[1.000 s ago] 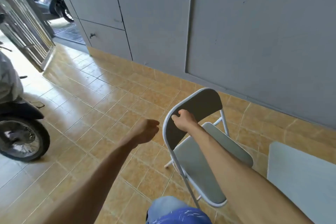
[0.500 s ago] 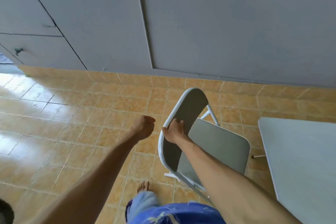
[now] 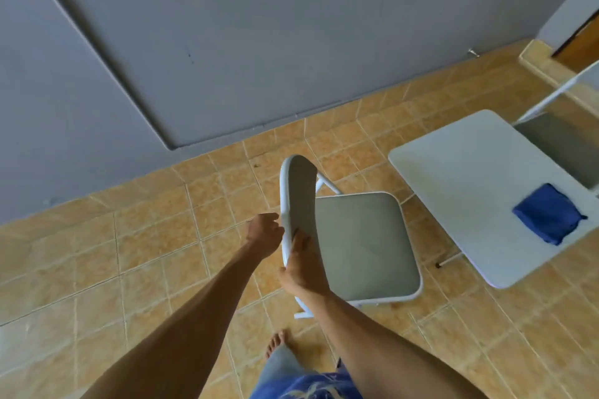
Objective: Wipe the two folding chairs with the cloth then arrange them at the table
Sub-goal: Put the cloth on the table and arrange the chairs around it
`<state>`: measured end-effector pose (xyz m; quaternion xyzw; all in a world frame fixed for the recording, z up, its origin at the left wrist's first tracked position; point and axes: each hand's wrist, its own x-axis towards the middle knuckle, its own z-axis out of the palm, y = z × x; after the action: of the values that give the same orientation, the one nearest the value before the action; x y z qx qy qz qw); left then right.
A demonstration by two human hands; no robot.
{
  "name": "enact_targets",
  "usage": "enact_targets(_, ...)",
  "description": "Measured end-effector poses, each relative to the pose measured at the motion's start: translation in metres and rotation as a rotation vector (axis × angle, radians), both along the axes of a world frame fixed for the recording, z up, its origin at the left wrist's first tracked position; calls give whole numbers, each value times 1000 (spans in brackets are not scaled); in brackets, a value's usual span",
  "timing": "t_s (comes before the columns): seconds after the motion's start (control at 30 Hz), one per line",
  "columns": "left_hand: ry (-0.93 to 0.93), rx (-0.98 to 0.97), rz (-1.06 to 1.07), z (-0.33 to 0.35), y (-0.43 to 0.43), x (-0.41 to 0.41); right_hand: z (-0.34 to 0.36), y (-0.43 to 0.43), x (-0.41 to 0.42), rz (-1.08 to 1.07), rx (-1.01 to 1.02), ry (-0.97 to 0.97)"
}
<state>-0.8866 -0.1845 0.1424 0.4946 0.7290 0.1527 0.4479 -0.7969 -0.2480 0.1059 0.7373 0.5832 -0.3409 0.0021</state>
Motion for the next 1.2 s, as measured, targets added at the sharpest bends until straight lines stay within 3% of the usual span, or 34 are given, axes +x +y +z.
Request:
enact_targets(0.37,18,-85,-166,-38,29,16,12,-23,24,-134,-27,27)
enact_targets(0.67,-207,-204,-61,-42,-4,89,6,-52,115,-204,-140,37)
enact_targets(0.8,-276,-223,-69,-41,-24,125,7,-68,152,-192,-100,10)
enact_targets(1.2,-205,-177,-74,-51,-23,149,-1,-78,164,-255,114,39)
